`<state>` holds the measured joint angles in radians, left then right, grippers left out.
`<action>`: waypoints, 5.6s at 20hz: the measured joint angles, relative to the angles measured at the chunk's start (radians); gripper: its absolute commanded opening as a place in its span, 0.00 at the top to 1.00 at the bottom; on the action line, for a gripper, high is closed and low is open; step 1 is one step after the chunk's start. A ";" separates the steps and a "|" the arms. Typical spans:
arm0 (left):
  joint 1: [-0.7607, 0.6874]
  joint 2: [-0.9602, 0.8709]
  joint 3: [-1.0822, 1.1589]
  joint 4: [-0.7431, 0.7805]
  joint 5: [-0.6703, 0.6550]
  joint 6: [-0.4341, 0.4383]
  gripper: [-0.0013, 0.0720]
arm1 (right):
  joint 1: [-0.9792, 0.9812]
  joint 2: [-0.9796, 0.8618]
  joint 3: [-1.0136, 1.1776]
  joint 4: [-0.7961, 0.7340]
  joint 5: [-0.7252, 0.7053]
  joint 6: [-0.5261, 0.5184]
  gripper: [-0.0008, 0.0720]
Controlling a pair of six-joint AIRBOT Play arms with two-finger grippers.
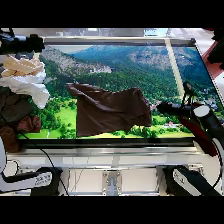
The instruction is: Fold the shirts.
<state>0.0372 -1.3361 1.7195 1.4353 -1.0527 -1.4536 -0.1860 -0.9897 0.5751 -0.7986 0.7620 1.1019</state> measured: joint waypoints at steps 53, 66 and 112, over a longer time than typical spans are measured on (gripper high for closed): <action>0.000 0.863 -1.622 -0.567 0.256 -0.481 0.48 | 0.075 -0.255 0.138 0.564 0.106 -0.470 0.95; -0.001 0.859 -1.646 -0.607 0.335 -0.457 0.48 | 0.075 -0.241 0.138 0.560 0.107 -0.469 0.95; -0.137 0.747 -0.313 -0.701 0.571 0.347 0.97 | -0.314 0.525 0.833 0.008 0.442 0.093 0.96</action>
<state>-0.1001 -0.5888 1.4067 0.7341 -0.4820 -1.1069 -0.5003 -0.4644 1.4082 -0.7906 1.2037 1.1946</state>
